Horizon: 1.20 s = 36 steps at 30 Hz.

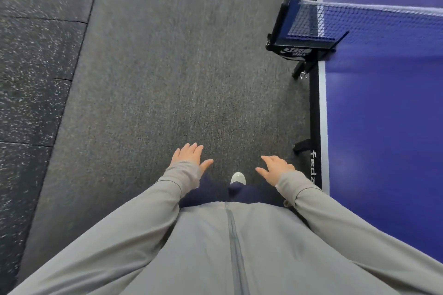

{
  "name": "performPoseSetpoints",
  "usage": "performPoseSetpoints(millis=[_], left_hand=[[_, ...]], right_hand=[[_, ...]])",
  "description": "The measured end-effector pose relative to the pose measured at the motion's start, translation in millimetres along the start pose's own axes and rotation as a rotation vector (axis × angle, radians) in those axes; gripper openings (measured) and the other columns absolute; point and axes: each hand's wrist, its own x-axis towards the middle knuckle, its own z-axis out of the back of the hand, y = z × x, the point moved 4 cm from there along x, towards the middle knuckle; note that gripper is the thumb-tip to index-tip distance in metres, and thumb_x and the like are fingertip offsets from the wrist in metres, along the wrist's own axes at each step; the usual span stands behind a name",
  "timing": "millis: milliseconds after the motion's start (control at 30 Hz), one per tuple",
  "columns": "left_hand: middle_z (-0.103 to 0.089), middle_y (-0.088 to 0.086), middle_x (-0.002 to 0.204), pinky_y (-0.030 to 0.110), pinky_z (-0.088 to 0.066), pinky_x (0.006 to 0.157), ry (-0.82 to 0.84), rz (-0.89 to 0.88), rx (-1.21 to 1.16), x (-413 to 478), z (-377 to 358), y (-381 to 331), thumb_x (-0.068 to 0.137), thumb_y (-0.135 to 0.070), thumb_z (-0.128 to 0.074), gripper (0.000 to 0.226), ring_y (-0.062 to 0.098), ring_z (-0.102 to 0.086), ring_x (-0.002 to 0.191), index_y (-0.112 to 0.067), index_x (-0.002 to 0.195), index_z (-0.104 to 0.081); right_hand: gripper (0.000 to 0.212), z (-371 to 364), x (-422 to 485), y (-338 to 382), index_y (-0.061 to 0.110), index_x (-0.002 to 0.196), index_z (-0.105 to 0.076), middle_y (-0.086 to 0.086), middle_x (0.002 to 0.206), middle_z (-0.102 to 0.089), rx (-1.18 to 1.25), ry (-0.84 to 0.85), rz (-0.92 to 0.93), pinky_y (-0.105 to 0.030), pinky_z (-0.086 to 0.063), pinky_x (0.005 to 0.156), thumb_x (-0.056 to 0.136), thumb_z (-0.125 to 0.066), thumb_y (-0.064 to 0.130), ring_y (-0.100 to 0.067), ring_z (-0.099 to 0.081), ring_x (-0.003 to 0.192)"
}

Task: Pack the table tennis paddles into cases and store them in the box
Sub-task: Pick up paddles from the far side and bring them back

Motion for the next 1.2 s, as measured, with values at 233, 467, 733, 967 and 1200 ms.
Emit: performPoseSetpoints(millis=[233, 467, 733, 967, 1200], left_hand=[[-0.025, 0.000, 0.154, 0.041, -0.017, 0.115, 0.023, 0.012, -0.031, 43, 27, 46, 0.094, -0.055, -0.036, 0.062, 0.021, -0.021, 0.142, -0.019, 0.144, -0.029], [-0.023, 0.003, 0.156, 0.036, -0.025, 0.114, 0.059, 0.167, -0.121, 120, 92, 180, 0.093, -0.055, -0.037, 0.063, 0.022, -0.023, 0.142, -0.018, 0.144, -0.031], [-0.017, 0.001, 0.158, 0.037, -0.027, 0.112, 0.108, 0.246, -0.085, 182, 175, 264, 0.094, -0.055, -0.036, 0.063, 0.022, -0.019, 0.144, -0.018, 0.146, -0.028], [-0.016, 0.001, 0.158, 0.036, -0.025, 0.113, 0.157, 0.153, -0.015, 258, 237, 224, 0.095, -0.055, -0.034, 0.064, 0.020, -0.017, 0.144, -0.019, 0.147, -0.025], [-0.017, 0.001, 0.158, 0.035, -0.021, 0.115, 0.107, -0.003, 0.002, 363, 347, 135, 0.095, -0.052, -0.036, 0.063, 0.019, -0.016, 0.145, -0.018, 0.147, -0.024]], right_hand=[[0.057, 59, 56, 78, 0.022, 0.147, -0.025, 0.000, 0.155, -0.024, -0.149, -0.001, 0.136, -0.044, -0.028, 0.112, 0.098, -0.033, 0.049, -0.023, -0.026, 0.141], [0.056, 126, 117, 176, 0.022, 0.147, -0.025, 0.001, 0.158, -0.019, -0.232, 0.009, 0.115, -0.048, -0.017, 0.116, 0.098, -0.032, 0.049, -0.020, -0.016, 0.145], [0.056, 213, 167, 266, 0.021, 0.148, -0.024, 0.000, 0.155, -0.025, -0.192, -0.071, 0.195, -0.048, -0.016, 0.116, 0.099, -0.032, 0.047, -0.021, -0.018, 0.145], [0.053, 278, 225, 244, 0.022, 0.143, -0.031, -0.001, 0.144, -0.040, -0.130, -0.044, 0.113, -0.048, -0.023, 0.111, 0.097, -0.034, 0.048, -0.022, -0.031, 0.137], [0.054, 371, 294, 164, 0.024, 0.144, -0.030, -0.001, 0.146, -0.040, 0.074, -0.040, -0.083, -0.043, -0.027, 0.109, 0.097, -0.034, 0.051, -0.023, -0.035, 0.135]])
